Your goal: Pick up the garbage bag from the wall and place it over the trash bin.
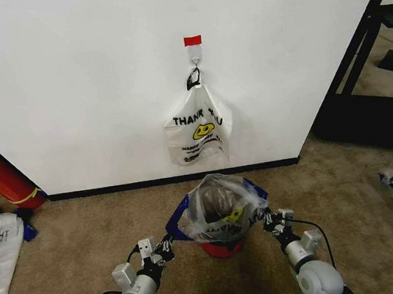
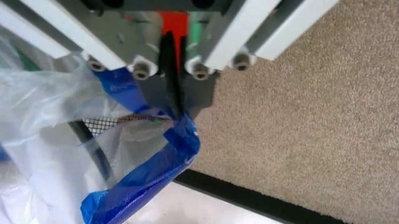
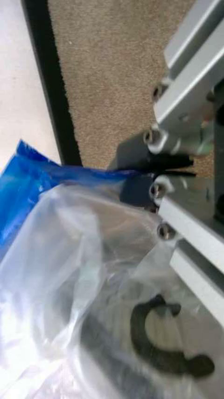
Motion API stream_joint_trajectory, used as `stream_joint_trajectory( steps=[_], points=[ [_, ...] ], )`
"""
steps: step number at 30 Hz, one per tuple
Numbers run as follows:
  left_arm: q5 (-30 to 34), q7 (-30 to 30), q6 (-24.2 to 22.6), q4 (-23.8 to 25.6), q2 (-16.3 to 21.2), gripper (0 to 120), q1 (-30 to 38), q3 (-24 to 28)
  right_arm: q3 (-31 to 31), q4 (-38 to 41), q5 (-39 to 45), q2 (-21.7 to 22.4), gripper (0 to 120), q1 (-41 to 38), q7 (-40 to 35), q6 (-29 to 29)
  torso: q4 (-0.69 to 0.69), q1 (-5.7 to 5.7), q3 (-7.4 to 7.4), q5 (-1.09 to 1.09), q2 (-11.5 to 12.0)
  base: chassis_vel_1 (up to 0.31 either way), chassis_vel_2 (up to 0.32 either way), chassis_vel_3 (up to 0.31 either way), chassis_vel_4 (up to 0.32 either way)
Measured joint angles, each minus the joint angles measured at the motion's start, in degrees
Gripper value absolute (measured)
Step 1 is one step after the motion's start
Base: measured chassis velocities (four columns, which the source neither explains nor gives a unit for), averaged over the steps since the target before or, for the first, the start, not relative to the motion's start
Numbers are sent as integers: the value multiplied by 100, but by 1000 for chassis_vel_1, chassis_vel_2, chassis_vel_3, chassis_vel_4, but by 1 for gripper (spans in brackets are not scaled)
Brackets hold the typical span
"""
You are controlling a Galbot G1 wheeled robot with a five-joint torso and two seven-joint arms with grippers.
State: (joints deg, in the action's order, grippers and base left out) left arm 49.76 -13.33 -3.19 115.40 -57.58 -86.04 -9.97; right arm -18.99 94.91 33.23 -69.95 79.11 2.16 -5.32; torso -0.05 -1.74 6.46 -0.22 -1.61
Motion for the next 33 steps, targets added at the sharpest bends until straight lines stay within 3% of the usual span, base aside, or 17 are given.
stream_joint_trajectory(
  steps=[11,16,19,24,26,28,33],
  points=[
    [-435,-17,91,436,87,41,-492,-252,-301,275,-281,183,41,510,179,-403,0,0,0,0,0,0,0,0,0],
    [-750,-18,208,705,106,64,-762,-333,-571,403,-374,278,63,755,297,-666,0,0,0,0,0,0,0,0,0],
    [-780,-21,223,798,118,68,-819,-355,-644,430,-394,302,69,817,358,-719,0,0,-1,0,0,0,0,0,0],
    [-851,-38,249,1049,155,92,-916,-396,-881,384,-420,365,91,1028,755,-1157,0,0,0,0,0,0,0,0,0],
    [-856,-41,250,1073,154,94,-917,-396,-914,352,-312,366,94,1048,875,-1242,-1,0,0,0,0,0,0,0,0],
    [-870,-51,250,1105,148,99,-924,-388,-991,190,34,366,99,1054,1352,-1474,-1,0,0,0,0,0,0,0,0],
    [-926,-70,251,1213,153,100,-971,-371,-1142,-238,878,350,100,953,2595,-1709,-1,0,0,0,0,0,0,0,0]
  ],
)
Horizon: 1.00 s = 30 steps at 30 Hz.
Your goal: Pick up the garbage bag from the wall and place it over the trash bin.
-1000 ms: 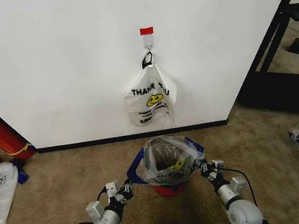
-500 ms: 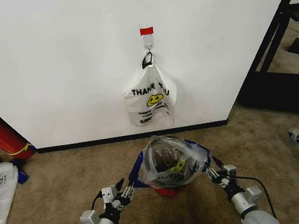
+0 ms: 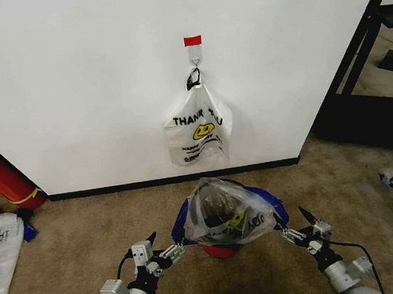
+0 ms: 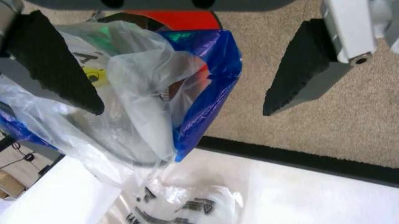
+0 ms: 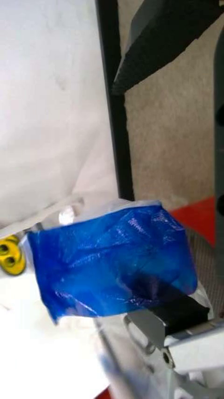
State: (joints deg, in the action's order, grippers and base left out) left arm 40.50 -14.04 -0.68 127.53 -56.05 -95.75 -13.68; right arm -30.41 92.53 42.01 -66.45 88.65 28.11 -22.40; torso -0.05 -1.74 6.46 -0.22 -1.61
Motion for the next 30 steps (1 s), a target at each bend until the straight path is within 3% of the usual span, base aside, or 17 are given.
stream_joint_trajectory(
  steps=[10,15,18,21,30],
  points=[
    [-13,-14,-7,55,0,100,-13,4,-51,-566,1316,-49,100,-274,1125,307,1,-1,0,0,0,0,0,0,0],
    [-19,-26,-27,73,5,100,11,23,-40,-568,2007,-157,100,-376,1611,1081,0,-1,0,-1,0,0,0,0,0],
    [-28,-39,-32,89,10,100,13,20,-56,-654,1735,-178,100,-442,1997,1174,1,-1,0,0,0,0,0,0,0],
    [-62,-50,-44,109,18,100,29,19,-166,-756,883,-178,100,-553,2649,827,0,-1,0,0,0,0,0,0,0],
    [-197,-60,-77,102,-25,100,64,80,-375,-449,523,-32,100,-517,2616,262,1,-1,0,0,0,0,0,0,0]
  ],
)
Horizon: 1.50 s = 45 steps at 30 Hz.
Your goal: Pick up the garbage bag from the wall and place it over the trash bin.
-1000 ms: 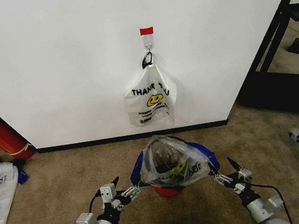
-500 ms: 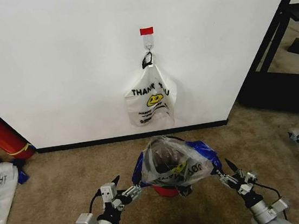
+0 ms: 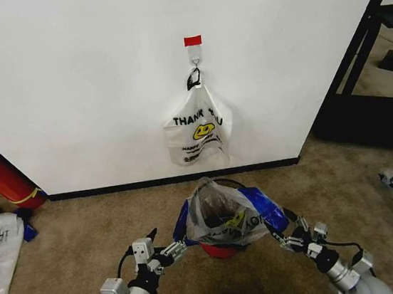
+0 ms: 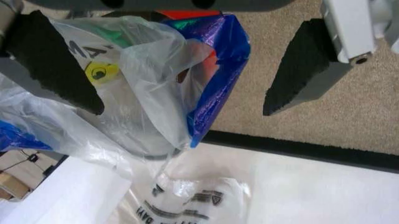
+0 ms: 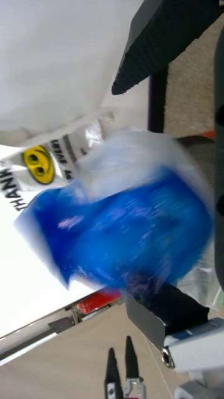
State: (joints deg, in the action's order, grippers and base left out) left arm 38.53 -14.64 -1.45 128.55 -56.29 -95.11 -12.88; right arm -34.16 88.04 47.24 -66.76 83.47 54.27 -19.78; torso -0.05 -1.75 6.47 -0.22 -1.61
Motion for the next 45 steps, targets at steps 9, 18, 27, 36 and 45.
stream_joint_trajectory(
  steps=[9,18,27,36,45],
  points=[
    [-18,-34,-49,-51,24,100,46,14,-252,-86,1058,67,100,62,1297,719,-1,0,0,0,0,0,0,0,0],
    [-1,-31,-18,-66,103,100,246,-19,-145,933,3,206,100,137,-1131,296,1,0,0,0,0,0,0,0,0],
    [191,70,-124,-285,380,100,868,93,140,1830,-318,974,100,26,-2374,788,0,0,0,-1,0,0,0,0,0],
    [606,189,-368,-665,560,100,1718,380,420,2020,-182,1425,100,-383,-2839,1101,5,0,0,0,0,0,0,0,0],
    [1596,291,-753,-1299,926,100,3404,1007,269,2129,262,1160,100,-65,-2532,1008,0,0,0,-2,0,0,0,0,0]
  ],
)
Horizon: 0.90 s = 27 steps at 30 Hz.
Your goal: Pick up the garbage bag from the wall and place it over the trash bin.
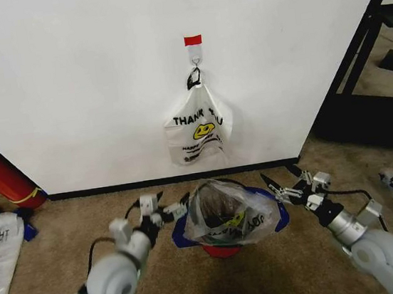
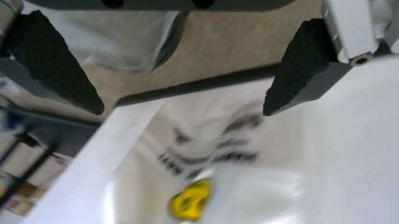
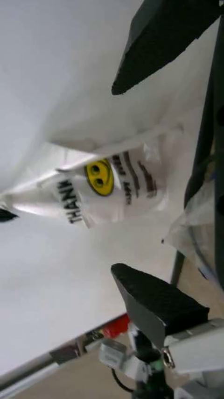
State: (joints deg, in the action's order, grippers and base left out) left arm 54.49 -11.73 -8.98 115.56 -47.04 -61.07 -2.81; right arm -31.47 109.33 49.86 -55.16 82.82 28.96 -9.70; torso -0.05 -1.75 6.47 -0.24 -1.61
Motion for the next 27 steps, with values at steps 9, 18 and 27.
stream_joint_trajectory(
  steps=[9,18,27],
  points=[
    [341,792,-268,-471,301,100,1924,1479,-633,144,136,-337,100,544,95,-160,1,0,0,2,0,0,0,0,0],
    [-73,1174,-504,-1180,257,99,3175,3161,-1037,290,257,-412,100,956,185,-210,-1,0,0,2,0,0,0,0,0],
    [-274,1042,-704,-1730,117,95,3835,3615,-1049,387,258,-477,100,1114,299,-233,1,0,0,2,0,0,0,0,0]
  ],
)
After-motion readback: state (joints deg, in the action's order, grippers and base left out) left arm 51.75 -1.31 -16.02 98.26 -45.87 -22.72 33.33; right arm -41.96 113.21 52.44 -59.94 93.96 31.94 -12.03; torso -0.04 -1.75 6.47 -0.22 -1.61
